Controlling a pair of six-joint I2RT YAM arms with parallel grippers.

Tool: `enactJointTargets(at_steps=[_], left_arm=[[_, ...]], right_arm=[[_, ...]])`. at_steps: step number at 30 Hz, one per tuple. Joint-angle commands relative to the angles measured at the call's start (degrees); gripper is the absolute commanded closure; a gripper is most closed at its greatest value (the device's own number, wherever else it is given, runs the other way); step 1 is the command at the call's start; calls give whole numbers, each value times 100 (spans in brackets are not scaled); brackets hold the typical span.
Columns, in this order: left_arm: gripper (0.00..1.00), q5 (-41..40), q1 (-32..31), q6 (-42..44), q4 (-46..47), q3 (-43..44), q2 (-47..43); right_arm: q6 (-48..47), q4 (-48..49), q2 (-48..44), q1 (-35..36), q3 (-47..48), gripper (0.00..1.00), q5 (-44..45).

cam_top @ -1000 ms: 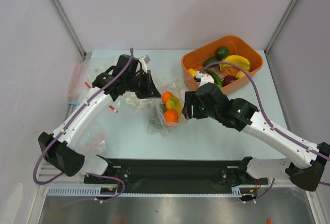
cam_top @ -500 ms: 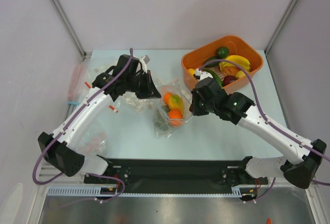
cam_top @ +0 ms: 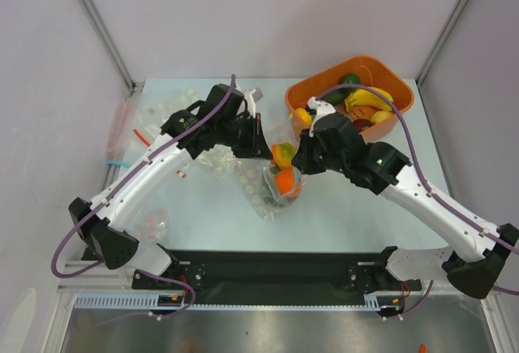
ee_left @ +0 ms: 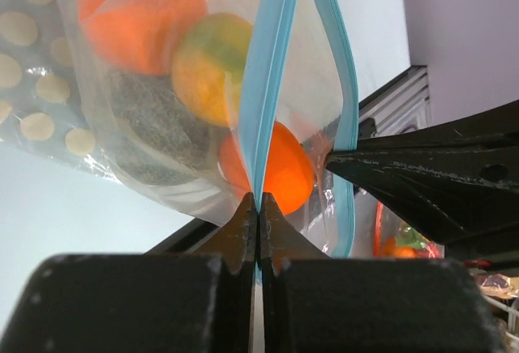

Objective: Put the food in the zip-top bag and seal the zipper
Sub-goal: Adjust the zipper food storage bag at the center of the board.

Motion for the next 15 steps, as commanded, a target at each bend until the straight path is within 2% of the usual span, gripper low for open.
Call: enactJointTargets(at_steps=[1,5,10,15], left_arm=[[100,344,0,55,375,-316,130],[100,336,-9,195,613,-361,210],[100,599,-9,345,630,-273,465],[96,678,0,538,797,-466,412]], right_arm=[[-4,490,110,16,-144,100,-276],[-57,843,136,-142,-267,100,-539],[259,1414,286,-441,-548,100,-1409],[444,1800,303,-538,-802,100,-1638]])
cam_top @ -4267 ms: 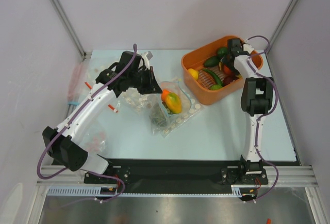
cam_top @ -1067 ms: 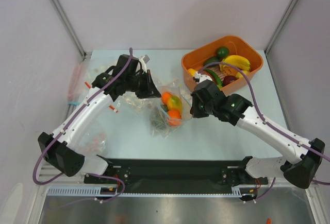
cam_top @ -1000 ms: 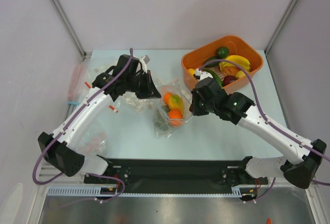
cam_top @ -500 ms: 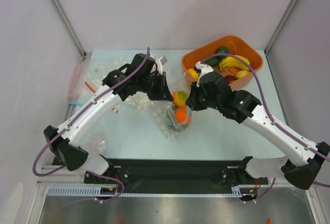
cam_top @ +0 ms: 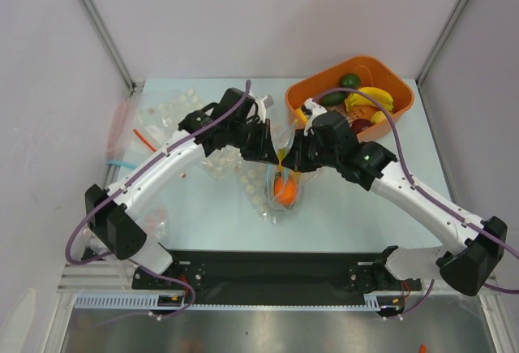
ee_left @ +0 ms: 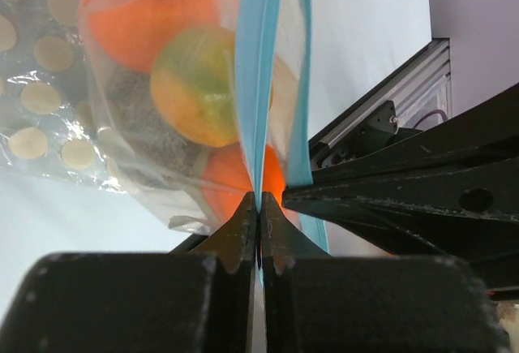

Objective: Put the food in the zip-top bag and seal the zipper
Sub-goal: Adjust the zipper food storage bag at the center of the board.

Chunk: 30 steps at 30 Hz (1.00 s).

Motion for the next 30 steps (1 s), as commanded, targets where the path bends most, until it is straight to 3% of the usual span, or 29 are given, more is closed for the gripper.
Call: enactJointTargets(at_steps=[1,6,8,9,11,18,26,30], left_arm=[[95,303,0,265,389,-86,-77],[80,311,9,379,433,-209,-104],[76,198,26,388,424,-236,-86],[76,127,35,388,328,-227,-86],[75,48,87,406,284,-235,-95],[73,118,228,572,274,-280,-192],[70,109,316,520,380,-315,-297],[74,92,325,520,389,-315,-297]], right_arm=[[219,780,8,-51,-104,100,-445],[447,1140,-70,-130,-394,97,-656],[570,1220,-114,-234,-560,86,-735],[623,1290,-141,-287,-613,75,-788],[729,1448,-211,-410,-824,71,-1007],[958,1721,-404,-745,-1036,39,-1184],[852,1713,-642,-771,-1009,39,-1035],[791,1634,-765,-877,-1001,36,-1000]])
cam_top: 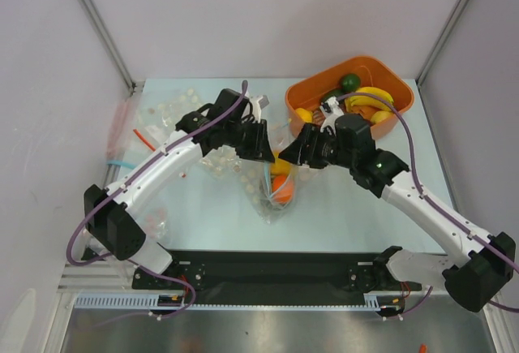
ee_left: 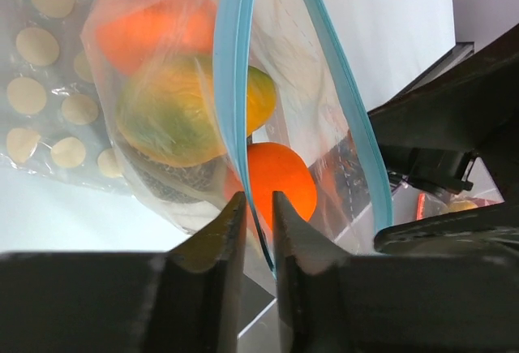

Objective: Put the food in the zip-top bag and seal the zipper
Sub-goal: Adjust the zipper food storage bag at the center of the board, then zip the zipper food storage bag at the center of the board.

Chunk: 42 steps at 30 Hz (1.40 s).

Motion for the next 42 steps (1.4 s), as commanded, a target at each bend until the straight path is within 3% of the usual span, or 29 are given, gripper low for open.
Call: enactJointTargets(at_steps=[1,3,4,9,19,25,29,33,42], left_arm=[[79,122,39,72,162,-17,-238],[88,131,39,72,153,-44,-229],[100,131,39,89,144,-44,-221],[100,52,39,125,-32,-96,-256],[100,34,56,652,12,-386,-466],[100,315,56,1179,477,-772,-704],[100,298,56,1591,575,-888,-739],[99,368,48,1891,522,-879,-713],[100,421,48,2155,1110,-1274,-1108]], right_arm=[[-92,130,-212,-136,68,35,37],[-127,103,-256,-311,68,30,19],[-154,112,-282,-399,103,29,-111],[-601,-125,-291,-741,358,23,-174],[-1410,-99,209,-1752,543,26,-1447],[-2289,130,692,-1806,586,24,-2204],[-2316,505,939,-1824,544,14,-2275],[-2622,1508,711,-1841,52,13,-2442],[-3124,1826,1238,-2008,138,13,-3310]])
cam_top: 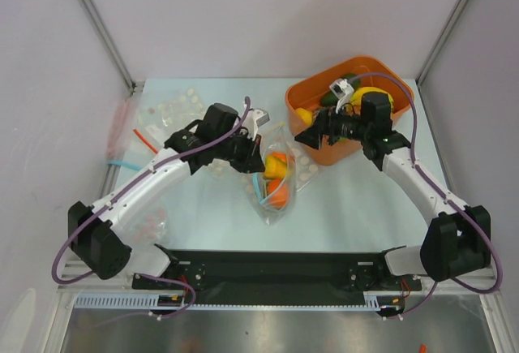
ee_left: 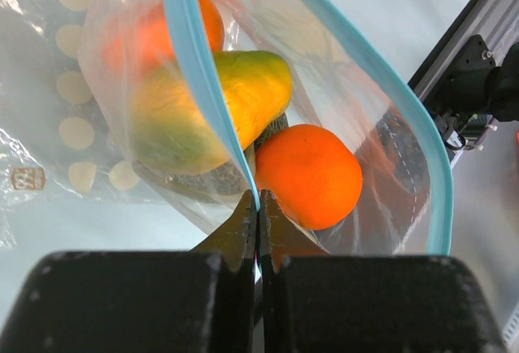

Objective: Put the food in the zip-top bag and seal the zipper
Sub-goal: Zip the zipper food storage bag at the center of the board.

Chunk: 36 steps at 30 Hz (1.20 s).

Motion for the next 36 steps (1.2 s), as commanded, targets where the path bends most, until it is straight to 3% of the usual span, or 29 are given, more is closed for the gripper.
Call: enactJointTargets(at_steps=[1,9,15,20,36], left_arm=[[100,170,21,299,505,-137,-291],[100,635,21,764,1121,-692,-712],[100,548,21,1240,1323,-841,-941],[100,934,21,1459,1271,-867,-888],[100,1295,21,2488,972,-1272,-1222]], right_arm=[[-460,551,305,-15,143,14,-623],[-935,535,894,-15,591,14,-1283],[-1031,720,1210,20,846,17,-1494],[-1823,140,1368,161,1040,17,-1520],[-2157,1150,1799,152,1075,21,-2302]])
